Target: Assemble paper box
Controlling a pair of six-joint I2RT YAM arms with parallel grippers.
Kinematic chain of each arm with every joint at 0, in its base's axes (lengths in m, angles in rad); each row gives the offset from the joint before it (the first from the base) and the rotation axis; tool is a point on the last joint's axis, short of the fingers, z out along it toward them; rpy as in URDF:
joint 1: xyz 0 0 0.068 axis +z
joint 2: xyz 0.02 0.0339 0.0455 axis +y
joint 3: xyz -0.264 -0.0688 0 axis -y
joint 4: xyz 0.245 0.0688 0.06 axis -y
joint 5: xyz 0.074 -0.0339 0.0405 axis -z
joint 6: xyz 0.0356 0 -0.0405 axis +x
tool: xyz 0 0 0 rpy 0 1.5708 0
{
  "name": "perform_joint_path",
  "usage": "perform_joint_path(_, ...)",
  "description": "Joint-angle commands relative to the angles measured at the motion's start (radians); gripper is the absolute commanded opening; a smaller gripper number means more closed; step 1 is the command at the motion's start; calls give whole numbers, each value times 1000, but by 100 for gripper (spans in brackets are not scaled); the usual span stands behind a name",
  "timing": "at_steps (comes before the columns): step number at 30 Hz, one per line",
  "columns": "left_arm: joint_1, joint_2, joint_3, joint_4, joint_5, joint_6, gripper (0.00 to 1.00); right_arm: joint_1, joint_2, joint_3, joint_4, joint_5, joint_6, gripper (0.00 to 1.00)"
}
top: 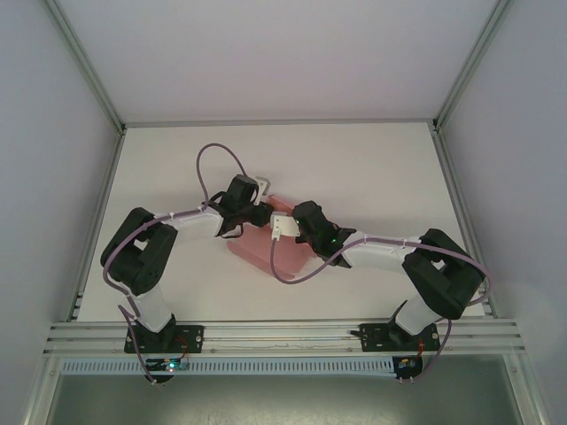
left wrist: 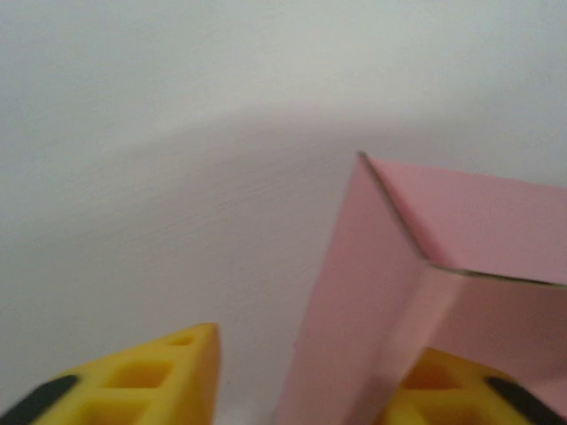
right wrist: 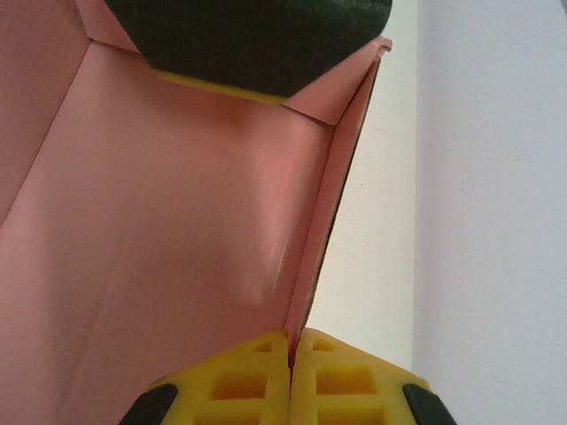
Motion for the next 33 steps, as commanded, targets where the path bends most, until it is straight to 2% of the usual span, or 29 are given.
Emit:
perform_joint_path(1,20,35,40,-3,-71,1,25,14,-5,-21,-124,-39,-12,0)
perform_joint_path(4,18,21,21,14,-139,-5,6,14,-4,-20,-129,-19,-12,0)
perform_joint_path(6,17,13,11,0,-239,-11,2,14,-8,-22,-131,-7,-12,0)
perform_joint_path(9,13,16,-2,-34,-388,-13,2,14,-18,-20,-148,7,-12,0)
perform_joint_path(13,-10,34,-12,-83,-583,6,8,12,-40,-12,-183,37,-7,0)
perform_joint_path(15,-22,45,-18,-99,-623,9,17,12,-54,-12,-196,35,-6,0)
perform_joint_path(19,-60,75,-44,-52,-769,11,17,10,-72,-7,-212,21,8,0)
perform_joint_path(22,-69,83,-15,-79,-704,3,19,9,-75,-6,-214,7,14,0)
perform_joint_path(24,-72,83,-3,-81,-620,8,22,8,-78,-6,-214,-1,24,0)
perform_joint_path(27,-72,66,-44,7,-447,20,29,-2,-94,-9,-213,-58,42,0)
perform_joint_path(29,-72,45,-62,47,-330,23,30,-9,-97,-10,-212,-84,54,0)
perform_joint_path(33,-72,-4,-65,62,-241,10,32,-12,-97,-9,-205,-92,57,0)
